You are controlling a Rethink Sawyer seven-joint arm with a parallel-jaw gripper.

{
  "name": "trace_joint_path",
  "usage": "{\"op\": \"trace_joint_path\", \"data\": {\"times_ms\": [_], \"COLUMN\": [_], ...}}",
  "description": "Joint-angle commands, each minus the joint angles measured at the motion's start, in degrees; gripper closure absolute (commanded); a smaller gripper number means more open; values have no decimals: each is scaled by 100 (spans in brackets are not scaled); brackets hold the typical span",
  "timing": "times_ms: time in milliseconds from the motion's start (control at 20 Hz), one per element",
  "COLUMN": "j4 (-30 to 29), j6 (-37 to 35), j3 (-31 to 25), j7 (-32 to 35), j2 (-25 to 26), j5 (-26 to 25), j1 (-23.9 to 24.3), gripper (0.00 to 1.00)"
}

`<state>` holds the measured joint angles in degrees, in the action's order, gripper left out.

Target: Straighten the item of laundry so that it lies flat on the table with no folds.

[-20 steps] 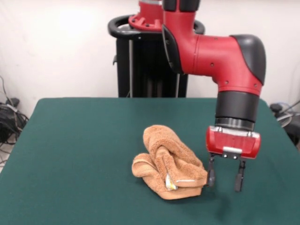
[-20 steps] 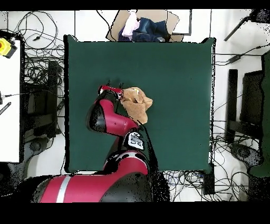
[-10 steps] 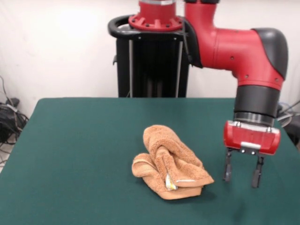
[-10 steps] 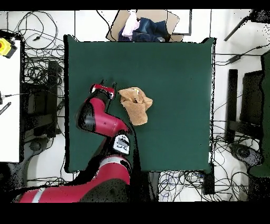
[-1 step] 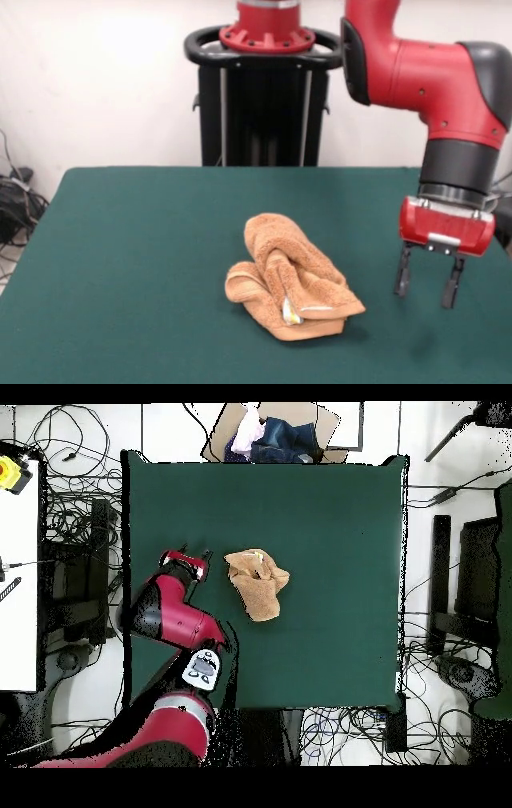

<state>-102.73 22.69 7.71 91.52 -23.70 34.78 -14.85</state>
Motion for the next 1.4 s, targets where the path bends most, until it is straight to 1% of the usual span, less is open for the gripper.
{"op": "trace_joint_path", "data": {"times_ms": [50, 200, 400, 500, 600, 750, 900, 1200, 1400], "j4": [-290, -292, -326, -279, -215, -147, -106, 228, 384], "j6": [-749, -784, -646, -409, -321, -258, -144, 112, 126], "j3": [234, 281, 239, 435, 376, 373, 371, 316, 320], "j7": [946, 989, 1130, 1051, 1068, 1056, 1057, 1003, 973], "j2": [199, 214, 233, 289, 326, 358, 405, 673, 819], "j5": [535, 519, 355, 336, 126, -35, -142, -409, -419], "j1": [-177, -223, -156, -232, -71, 43, 117, 386, 406], "gripper": [0, 0, 0, 0, 0, 0, 0, 0, 0]}}
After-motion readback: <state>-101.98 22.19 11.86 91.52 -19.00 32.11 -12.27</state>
